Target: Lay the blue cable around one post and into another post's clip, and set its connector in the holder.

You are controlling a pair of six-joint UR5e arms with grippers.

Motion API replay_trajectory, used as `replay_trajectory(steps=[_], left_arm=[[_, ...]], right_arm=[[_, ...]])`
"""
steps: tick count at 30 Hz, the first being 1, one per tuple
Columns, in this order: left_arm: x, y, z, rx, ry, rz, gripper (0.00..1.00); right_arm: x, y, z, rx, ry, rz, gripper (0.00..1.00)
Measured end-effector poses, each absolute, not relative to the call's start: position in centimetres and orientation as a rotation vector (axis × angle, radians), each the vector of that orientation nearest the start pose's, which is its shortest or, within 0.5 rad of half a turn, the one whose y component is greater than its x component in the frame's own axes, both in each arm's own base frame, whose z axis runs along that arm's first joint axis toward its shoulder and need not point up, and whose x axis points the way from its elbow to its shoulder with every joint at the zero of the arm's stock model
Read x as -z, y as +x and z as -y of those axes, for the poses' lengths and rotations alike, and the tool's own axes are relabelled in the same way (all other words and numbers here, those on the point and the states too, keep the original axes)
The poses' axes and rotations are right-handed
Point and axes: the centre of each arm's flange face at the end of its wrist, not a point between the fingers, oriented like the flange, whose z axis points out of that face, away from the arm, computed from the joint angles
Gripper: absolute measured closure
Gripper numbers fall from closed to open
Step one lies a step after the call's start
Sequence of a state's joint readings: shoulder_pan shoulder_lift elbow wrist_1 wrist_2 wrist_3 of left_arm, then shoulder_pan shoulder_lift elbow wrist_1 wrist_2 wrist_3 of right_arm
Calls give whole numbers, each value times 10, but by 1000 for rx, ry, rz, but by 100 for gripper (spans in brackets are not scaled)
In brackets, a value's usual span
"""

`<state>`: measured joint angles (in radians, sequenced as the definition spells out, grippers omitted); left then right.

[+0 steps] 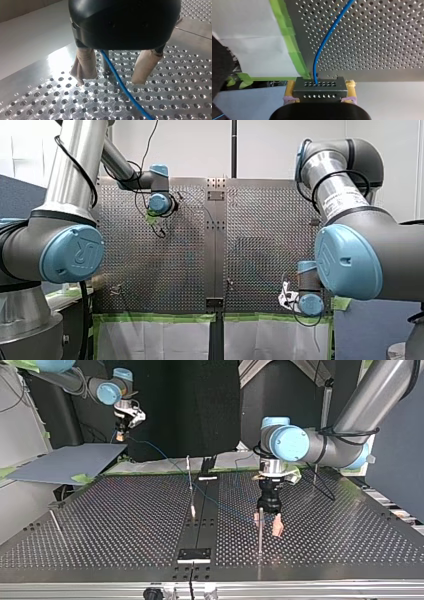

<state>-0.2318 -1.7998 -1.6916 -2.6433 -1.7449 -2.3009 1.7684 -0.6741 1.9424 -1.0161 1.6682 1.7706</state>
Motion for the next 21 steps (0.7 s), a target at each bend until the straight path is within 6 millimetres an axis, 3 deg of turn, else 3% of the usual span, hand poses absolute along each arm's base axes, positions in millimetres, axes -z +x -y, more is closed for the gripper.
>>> replay_trajectory(steps=[5, 15, 21], left_arm=[[-358, 535, 246, 668, -499, -1370, 0], [-358, 535, 246, 667, -500, -1371, 0], [-358, 534, 246, 667, -501, -1371, 0]], right_arm=[[79, 221, 502, -1272, 1353, 1463, 100], [111, 235, 520, -1284, 1408, 1413, 100], [133, 245, 518, -1283, 1470, 1373, 100]])
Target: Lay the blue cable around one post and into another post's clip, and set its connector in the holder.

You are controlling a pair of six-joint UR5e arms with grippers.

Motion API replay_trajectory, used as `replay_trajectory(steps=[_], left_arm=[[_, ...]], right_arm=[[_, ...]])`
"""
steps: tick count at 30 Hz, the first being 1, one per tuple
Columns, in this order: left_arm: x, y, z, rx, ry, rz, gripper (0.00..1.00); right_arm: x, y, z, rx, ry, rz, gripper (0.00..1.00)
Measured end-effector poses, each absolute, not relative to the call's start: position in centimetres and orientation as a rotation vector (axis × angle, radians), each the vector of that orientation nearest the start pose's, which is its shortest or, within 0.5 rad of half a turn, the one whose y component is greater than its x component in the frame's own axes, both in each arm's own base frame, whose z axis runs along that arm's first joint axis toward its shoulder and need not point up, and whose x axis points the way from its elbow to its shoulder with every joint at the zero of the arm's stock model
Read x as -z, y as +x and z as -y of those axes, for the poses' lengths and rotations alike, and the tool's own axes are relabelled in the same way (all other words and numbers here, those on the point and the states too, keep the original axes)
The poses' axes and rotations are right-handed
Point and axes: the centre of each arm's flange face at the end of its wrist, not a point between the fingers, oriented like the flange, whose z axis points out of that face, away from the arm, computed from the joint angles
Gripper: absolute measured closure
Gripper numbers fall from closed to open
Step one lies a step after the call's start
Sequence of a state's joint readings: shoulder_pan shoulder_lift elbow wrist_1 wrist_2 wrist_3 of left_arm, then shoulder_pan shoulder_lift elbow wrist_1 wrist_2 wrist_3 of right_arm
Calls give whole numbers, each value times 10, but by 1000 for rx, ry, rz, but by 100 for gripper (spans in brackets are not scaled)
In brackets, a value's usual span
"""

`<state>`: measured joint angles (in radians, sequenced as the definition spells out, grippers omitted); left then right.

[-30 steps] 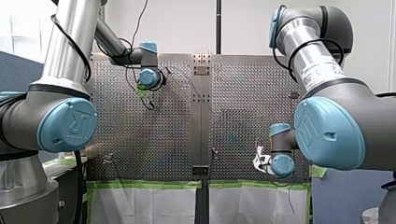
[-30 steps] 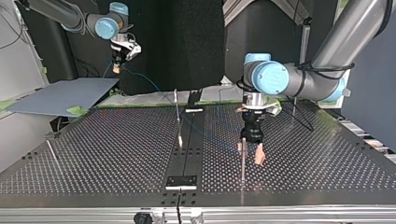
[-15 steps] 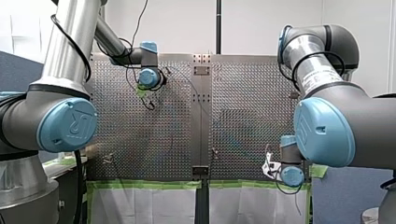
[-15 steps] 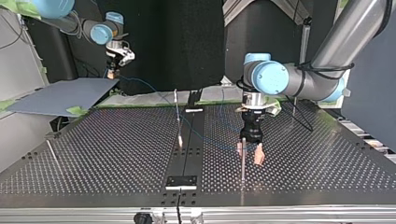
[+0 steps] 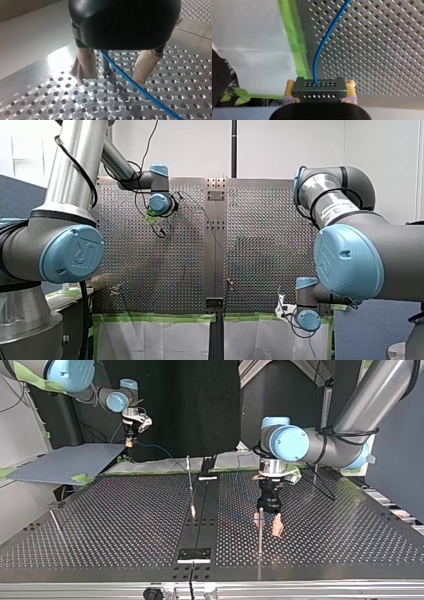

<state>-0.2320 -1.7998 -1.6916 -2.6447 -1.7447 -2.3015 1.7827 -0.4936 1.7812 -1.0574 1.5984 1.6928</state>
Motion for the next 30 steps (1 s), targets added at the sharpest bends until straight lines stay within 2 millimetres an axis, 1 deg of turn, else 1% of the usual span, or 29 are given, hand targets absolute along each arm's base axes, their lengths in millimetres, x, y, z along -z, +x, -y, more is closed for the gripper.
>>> replay_trajectory(steps=[7, 12, 17, 22, 25, 30], left_arm=[[-358, 535, 245, 668, -503, -1370, 0], [-358, 535, 245, 668, -504, -1369, 0], [-358, 535, 244, 667, -506, -1369, 0], [-358, 535, 244, 668, -506, -1369, 0], [-358, 535, 244, 669, -506, -1368, 0], [-358, 535, 245, 670, -507, -1368, 0]], right_arm=[[163, 250, 502, -1286, 1515, 1409, 100], [180, 251, 500, -1293, 1513, 1430, 100], [198, 248, 497, -1276, 1517, 1450, 100], [218, 245, 484, -1249, 1542, 1482, 100], [224, 245, 479, -1240, 1554, 1489, 100], [227, 246, 477, -1236, 1561, 1489, 100]])
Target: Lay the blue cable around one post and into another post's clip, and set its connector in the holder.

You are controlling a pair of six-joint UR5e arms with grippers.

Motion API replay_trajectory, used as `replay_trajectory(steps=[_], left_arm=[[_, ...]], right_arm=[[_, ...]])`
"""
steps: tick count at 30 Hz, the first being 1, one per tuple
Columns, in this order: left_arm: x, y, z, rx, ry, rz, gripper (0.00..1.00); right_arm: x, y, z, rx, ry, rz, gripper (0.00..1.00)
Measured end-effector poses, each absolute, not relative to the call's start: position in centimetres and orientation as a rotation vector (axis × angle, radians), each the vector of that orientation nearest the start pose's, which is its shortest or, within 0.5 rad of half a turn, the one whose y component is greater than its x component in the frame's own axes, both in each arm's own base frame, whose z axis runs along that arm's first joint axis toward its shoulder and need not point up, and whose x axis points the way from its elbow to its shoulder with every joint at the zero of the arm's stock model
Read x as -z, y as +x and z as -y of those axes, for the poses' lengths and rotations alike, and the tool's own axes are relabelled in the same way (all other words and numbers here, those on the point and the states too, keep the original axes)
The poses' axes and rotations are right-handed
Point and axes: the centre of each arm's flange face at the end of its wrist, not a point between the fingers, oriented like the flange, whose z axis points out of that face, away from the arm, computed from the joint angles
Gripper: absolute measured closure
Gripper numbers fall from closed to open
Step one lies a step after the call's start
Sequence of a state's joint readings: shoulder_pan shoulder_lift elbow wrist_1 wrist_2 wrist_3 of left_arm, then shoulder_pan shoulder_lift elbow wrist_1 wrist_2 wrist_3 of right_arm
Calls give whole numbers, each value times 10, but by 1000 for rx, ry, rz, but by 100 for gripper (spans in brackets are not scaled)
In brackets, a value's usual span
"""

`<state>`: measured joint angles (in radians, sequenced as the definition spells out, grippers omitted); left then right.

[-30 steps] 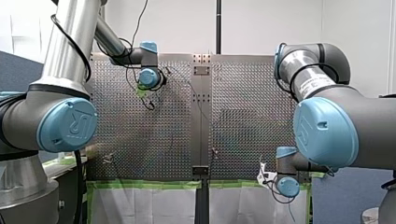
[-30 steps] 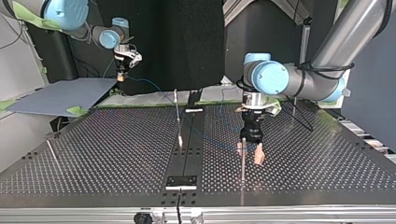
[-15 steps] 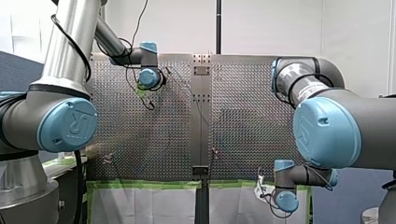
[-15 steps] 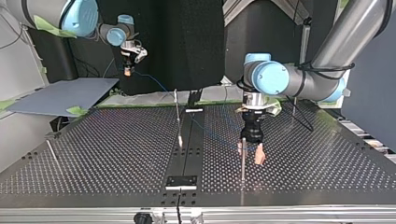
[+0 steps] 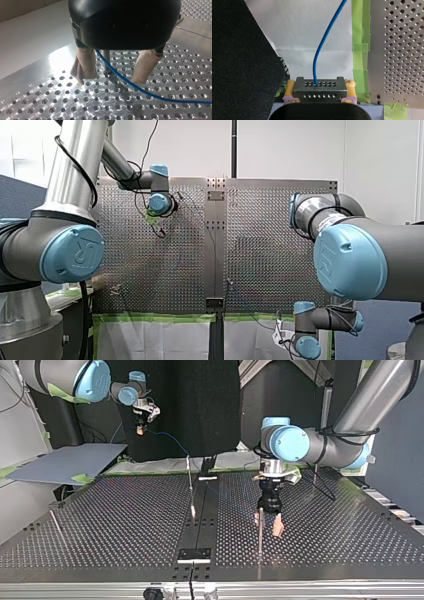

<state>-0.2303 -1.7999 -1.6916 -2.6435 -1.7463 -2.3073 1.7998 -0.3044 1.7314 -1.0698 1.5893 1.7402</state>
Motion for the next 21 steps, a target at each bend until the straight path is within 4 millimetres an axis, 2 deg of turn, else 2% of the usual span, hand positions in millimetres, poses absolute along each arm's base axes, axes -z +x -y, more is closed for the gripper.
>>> replay_trajectory(steps=[16, 21], left_arm=[[-358, 534, 245, 672, -506, -1371, 0], [-358, 534, 245, 672, -506, -1372, 0]], right_arm=[[228, 250, 480, -1254, 1572, 1470, 100], [220, 256, 486, -1263, 1604, 1415, 100]])
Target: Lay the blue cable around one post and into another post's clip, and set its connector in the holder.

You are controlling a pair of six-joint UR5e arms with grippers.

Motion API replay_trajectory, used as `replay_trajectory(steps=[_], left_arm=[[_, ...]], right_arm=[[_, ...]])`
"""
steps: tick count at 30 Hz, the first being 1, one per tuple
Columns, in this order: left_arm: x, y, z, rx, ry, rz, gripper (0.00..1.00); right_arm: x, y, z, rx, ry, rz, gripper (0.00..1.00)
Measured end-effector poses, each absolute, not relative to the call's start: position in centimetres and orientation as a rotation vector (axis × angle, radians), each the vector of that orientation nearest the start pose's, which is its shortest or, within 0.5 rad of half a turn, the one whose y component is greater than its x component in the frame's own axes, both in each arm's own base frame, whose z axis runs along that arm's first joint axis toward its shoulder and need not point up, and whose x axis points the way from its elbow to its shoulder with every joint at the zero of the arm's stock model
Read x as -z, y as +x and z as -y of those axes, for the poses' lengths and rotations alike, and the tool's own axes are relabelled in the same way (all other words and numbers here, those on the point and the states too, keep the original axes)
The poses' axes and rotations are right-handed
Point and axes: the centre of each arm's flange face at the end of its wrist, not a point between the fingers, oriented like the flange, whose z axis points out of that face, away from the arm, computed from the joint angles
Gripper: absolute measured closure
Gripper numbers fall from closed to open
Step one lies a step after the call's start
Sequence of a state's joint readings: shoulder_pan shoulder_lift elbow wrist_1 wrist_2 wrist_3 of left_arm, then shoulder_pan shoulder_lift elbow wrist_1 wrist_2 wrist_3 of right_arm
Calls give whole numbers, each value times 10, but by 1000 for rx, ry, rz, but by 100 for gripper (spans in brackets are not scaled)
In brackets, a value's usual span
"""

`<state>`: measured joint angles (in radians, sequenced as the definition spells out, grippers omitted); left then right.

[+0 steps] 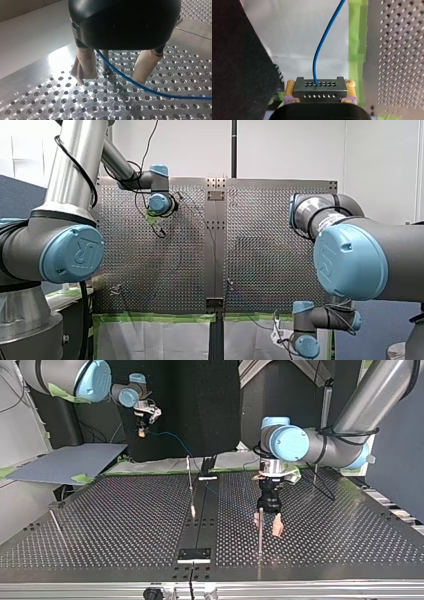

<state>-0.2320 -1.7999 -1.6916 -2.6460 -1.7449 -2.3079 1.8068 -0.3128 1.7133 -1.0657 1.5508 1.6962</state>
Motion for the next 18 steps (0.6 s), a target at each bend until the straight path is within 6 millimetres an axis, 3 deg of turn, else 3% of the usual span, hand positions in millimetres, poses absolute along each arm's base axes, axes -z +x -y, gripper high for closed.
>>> replay_trajectory(steps=[18], left_arm=[[-356, 532, 248, 667, -509, -1387, 0]], right_arm=[[142, 285, 505, -1377, 1699, 1328, 100]])
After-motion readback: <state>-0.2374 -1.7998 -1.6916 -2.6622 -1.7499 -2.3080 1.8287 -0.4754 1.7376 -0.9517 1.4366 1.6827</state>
